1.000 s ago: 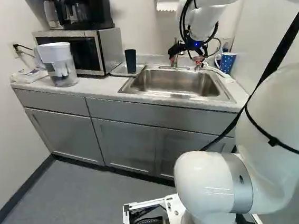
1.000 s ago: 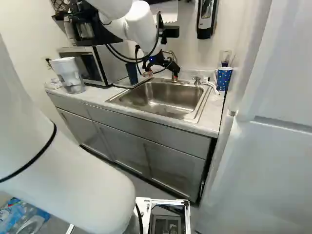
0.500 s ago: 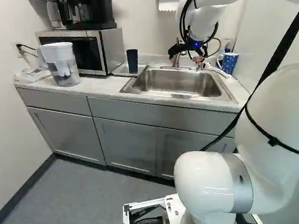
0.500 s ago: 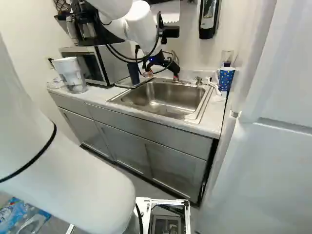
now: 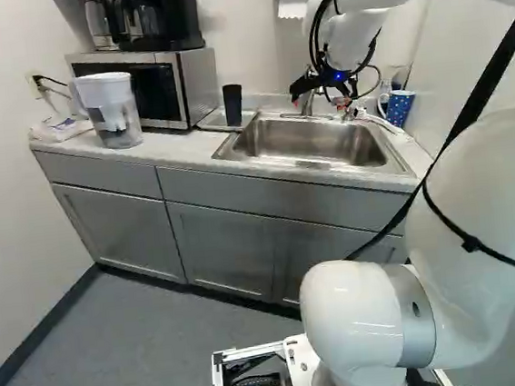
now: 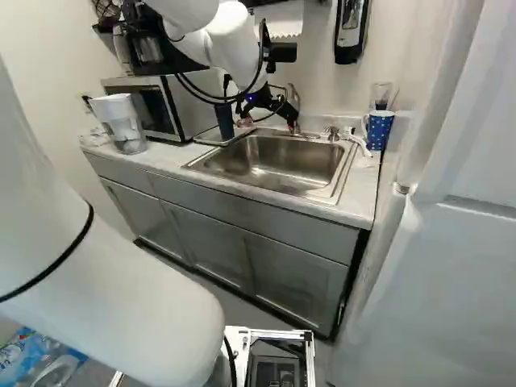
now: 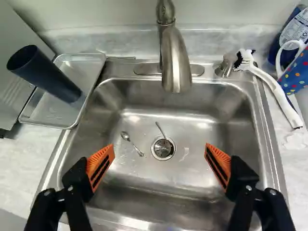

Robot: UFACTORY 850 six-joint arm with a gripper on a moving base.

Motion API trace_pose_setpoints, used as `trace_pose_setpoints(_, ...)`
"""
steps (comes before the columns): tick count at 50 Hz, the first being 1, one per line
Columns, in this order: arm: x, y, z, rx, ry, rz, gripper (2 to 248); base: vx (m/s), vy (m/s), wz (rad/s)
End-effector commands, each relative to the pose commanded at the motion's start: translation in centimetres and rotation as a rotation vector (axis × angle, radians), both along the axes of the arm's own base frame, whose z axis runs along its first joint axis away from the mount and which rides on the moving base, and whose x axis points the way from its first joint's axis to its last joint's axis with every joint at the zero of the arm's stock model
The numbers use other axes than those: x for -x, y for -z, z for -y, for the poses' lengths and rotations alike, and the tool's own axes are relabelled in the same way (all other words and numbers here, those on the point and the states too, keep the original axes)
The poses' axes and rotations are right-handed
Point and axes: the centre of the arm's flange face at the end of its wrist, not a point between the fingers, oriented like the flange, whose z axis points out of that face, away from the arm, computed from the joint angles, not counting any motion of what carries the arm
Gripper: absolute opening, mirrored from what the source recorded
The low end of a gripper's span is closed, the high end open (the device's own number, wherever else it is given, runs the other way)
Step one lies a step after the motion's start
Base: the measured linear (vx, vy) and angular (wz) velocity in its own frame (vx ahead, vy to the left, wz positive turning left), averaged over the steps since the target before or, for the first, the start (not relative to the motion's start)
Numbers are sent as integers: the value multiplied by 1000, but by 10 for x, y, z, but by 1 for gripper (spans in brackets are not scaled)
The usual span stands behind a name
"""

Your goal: Rinse the cup and place it in the tray

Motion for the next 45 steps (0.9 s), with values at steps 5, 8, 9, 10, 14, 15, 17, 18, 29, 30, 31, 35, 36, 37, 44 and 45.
trace_pose_setpoints(5, 0, 0, 0, 0, 0, 0, 247, 1, 84, 4)
trace_pose_setpoints(8, 0, 0, 0, 0, 0, 0, 247, -4, 98, 3)
trace_pose_setpoints(9, 0, 0, 0, 0, 0, 0, 247, -6, 92, -4)
trace_pose_setpoints(10, 0, 0, 0, 0, 0, 0, 247, -2, 92, -4)
trace_pose_setpoints(14, 0, 0, 0, 0, 0, 0, 247, -9, 114, -18)
trace_pose_setpoints(15, 0, 0, 0, 0, 0, 0, 247, -16, 123, -19)
trace_pose_setpoints(17, 0, 0, 0, 0, 0, 0, 247, -34, 124, 22)
trace_pose_setpoints(18, 0, 0, 0, 0, 0, 0, 247, -44, 120, 39)
trace_pose_setpoints(29, 0, 0, 0, 0, 0, 0, 247, -63, 125, 0)
trace_pose_setpoints(30, 0, 0, 0, 0, 0, 0, 247, -65, 133, 6)
trace_pose_setpoints(31, 0, 0, 0, 0, 0, 0, 247, -81, 153, 15)
trace_pose_setpoints(35, 0, 0, 0, 0, 0, 0, 247, -78, 133, -2)
trace_pose_setpoints(36, 0, 0, 0, 0, 0, 0, 247, -100, 155, 8)
trace_pose_setpoints(37, 0, 0, 0, 0, 0, 0, 247, -90, 133, 3)
trace_pose_setpoints(44, 0, 0, 0, 0, 0, 0, 247, -91, 133, -7)
trace_pose_setpoints(45, 0, 0, 0, 0, 0, 0, 247, -93, 128, -11)
